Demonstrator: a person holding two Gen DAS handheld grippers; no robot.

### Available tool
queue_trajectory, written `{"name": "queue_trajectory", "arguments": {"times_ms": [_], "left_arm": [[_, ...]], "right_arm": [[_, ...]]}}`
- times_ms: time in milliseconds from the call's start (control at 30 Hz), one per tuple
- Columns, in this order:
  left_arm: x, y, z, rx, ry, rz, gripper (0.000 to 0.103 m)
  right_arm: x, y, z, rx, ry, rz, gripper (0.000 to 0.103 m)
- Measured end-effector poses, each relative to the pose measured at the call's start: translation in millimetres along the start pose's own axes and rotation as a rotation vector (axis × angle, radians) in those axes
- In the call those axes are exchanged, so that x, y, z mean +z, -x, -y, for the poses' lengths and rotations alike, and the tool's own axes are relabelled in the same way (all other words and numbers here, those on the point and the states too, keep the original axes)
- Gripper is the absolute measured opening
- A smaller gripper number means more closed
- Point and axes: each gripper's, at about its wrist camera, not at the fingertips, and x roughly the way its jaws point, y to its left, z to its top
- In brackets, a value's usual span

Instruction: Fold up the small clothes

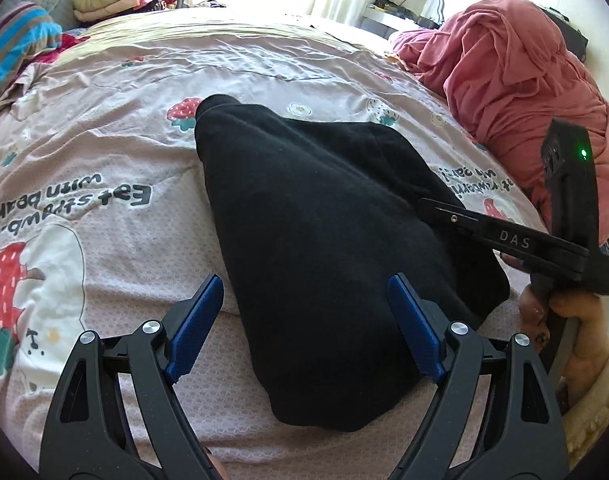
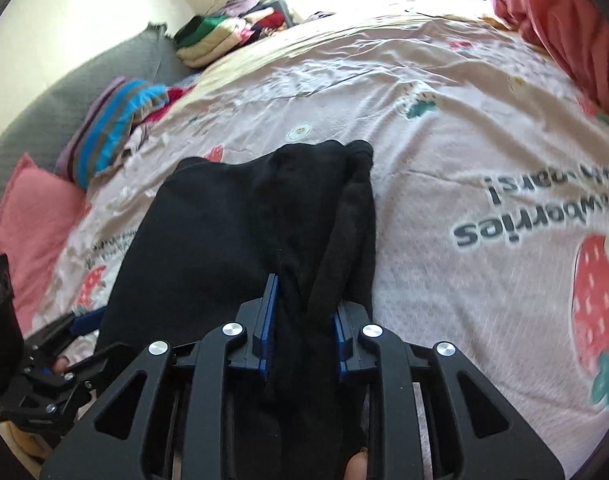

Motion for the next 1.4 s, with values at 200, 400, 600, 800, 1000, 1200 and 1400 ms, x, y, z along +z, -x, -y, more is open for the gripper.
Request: {"name": "queue_trajectory", "arguments": {"times_ms": [200,400,600,800,1000,1200,1400], "left_arm": [[-1.9,3.6,0.7,0.014,-0.004,0.006,0.077],[-3.1,9.3,-0.6,0.017,0.004,0.013,0.077],[-4.6,17.7,1.7,0.023,-0.005,0.022,0.081],[-5.0,23.2,2.4,0.030,-0.007,0.028,0.087],[-9.2,30.5,0.2,0.051,-0.005,0.027,0.093],[-11.0,45.9,-2.5,0.062,0.001,0.043,0.094],[-16.2,66.4,-0.6,0.076,-0.013,0.074,0.094]], "right_arm": [[-6.6,12.4,-15.5,-0.123,0.044,0.053,0.043],[-13.3,26.1,-32.7,-0.223,0.126,0.098,0.058],[-19.4,57.6,-35.8,-0.249,0.122,0.179,0.080],[-22.4,75.5,-39.0,-0.254,0.123,0.204,0.090],[-28.5,72.9,-35.9,-0.286,0.121,0.180,0.090],[-35.2,90.9,-32.9,-0.285,0.087,0.224,0.097],[-41.4,118.8,-38.9,-0.280,0.063,0.288,0.098]]}}
